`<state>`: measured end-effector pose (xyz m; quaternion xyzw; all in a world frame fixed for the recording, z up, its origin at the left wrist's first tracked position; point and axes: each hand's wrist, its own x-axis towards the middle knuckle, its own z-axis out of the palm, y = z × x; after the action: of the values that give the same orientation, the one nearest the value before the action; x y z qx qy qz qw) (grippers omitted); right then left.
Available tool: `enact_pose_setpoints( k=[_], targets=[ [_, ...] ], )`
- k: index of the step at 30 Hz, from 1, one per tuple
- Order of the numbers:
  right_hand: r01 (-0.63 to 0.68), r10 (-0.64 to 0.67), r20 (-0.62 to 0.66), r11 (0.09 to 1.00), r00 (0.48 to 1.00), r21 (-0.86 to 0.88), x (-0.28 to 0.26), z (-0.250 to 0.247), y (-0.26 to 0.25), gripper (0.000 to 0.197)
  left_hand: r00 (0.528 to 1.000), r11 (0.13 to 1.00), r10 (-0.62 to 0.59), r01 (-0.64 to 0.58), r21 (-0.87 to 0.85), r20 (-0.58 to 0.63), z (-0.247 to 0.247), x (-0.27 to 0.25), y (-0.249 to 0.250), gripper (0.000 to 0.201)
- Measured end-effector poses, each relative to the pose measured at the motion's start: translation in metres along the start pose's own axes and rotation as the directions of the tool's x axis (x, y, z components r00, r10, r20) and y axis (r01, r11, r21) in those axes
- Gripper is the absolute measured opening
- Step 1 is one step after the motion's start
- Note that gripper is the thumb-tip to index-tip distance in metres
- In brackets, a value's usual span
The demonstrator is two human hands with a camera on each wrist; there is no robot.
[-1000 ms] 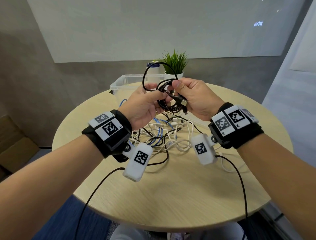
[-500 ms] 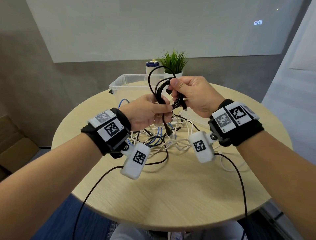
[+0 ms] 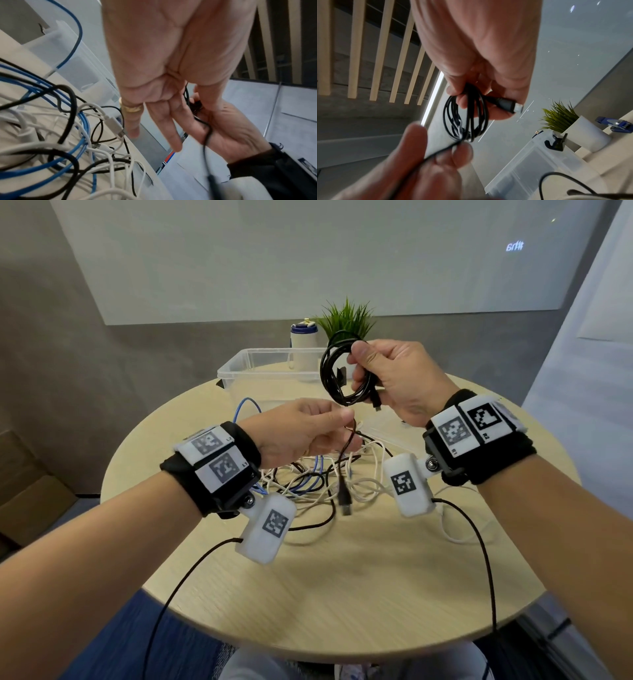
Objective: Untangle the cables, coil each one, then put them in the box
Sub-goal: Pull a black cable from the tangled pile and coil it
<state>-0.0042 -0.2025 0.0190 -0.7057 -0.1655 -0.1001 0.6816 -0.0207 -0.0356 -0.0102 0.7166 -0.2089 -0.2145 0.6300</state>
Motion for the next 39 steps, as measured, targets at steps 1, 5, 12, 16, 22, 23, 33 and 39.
enact_pose_setpoints(
  k=[1, 5, 12, 16, 22, 23, 33, 39],
  targets=[
    [-0.002, 0.002, 0.005, 1.0, 1.0, 0.0, -0.001, 0.001, 0.001, 0.021, 1.0, 1.0, 0.011, -0.012, -0.014, -0.017, 0.002, 0.001, 0.001, 0.014],
    [-0.011, 0.011, 0.019, 1.0, 1.0, 0.001, -0.003, 0.003, 0.002, 0.021, 0.994, 0.999, 0.0, 0.006, 0.051, -0.107, 0.002, 0.005, -0.004, 0.017],
    [-0.023, 0.023, 0.069, 1.0, 0.997, 0.01, -0.005, 0.003, 0.003, 0.017, 0.975, 0.999, 0.0, 0.01, 0.04, -0.224, 0.001, 0.009, -0.006, 0.017],
    [-0.012, 0.012, 0.005, 0.996, 1.0, -0.088, -0.001, -0.003, 0.006, 0.017, 0.979, 0.948, 0.02, 0.046, 0.314, -0.205, -0.007, 0.005, -0.007, 0.019],
    [-0.023, 0.023, 0.0, 0.987, 1.0, -0.161, 0.002, -0.015, 0.007, 0.018, 0.902, 0.902, 0.119, 0.076, 0.425, -0.415, -0.034, 0.007, -0.007, 0.023],
    [-0.033, 0.037, 0.022, 0.986, 0.999, -0.162, 0.003, -0.016, 0.008, 0.018, 0.879, 0.936, 0.131, 0.043, 0.349, -0.459, -0.037, 0.007, -0.004, 0.024],
    [-0.034, 0.04, 0.053, 0.993, 0.998, -0.112, 0.004, -0.02, 0.01, 0.015, 0.752, 0.976, 0.205, -0.11, 0.187, -0.626, -0.051, 0.015, 0.009, 0.025],
    [-0.058, 0.059, 0.097, 0.998, 0.994, -0.011, 0.001, -0.019, 0.008, 0.018, 0.707, 0.979, 0.186, -0.075, 0.189, -0.683, -0.058, 0.013, 0.003, 0.025]
  ],
)
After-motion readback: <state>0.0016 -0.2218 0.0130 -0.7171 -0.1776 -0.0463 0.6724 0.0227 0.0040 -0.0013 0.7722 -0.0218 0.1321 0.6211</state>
